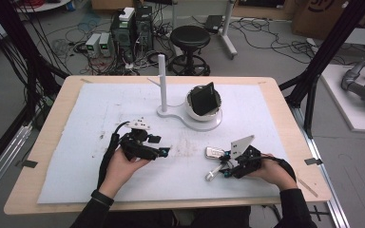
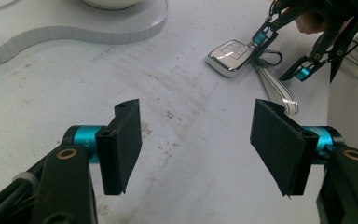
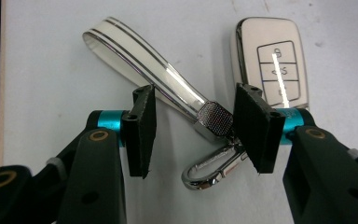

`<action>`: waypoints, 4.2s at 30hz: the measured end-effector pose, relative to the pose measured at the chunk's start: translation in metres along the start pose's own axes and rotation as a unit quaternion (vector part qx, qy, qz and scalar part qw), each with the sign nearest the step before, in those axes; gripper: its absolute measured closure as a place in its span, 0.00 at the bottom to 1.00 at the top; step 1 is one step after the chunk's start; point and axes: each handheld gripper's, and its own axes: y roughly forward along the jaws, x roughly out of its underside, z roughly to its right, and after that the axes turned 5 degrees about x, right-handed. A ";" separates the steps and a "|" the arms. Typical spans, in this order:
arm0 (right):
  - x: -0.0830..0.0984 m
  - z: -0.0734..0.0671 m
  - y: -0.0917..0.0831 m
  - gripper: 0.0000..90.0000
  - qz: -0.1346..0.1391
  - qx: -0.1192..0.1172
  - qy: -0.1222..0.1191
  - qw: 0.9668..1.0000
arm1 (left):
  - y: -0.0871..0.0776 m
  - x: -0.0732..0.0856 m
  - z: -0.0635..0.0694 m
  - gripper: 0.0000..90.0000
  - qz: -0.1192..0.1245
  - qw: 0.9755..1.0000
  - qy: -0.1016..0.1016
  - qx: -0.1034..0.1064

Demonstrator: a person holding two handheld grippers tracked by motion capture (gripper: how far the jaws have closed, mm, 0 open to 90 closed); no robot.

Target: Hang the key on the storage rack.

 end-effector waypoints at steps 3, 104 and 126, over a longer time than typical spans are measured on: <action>-0.003 -0.001 0.003 0.60 0.000 0.004 0.003 1.000 | 0.001 0.000 0.000 0.38 0.001 1.000 -0.002 -0.001; -0.178 0.065 0.021 0.84 0.252 0.031 0.254 0.933 | -0.078 0.017 -0.013 0.38 0.073 0.996 -0.027 -0.042; -0.197 0.096 0.043 0.84 0.301 -0.056 0.398 0.865 | -0.082 0.021 -0.009 0.38 0.071 0.996 -0.022 -0.049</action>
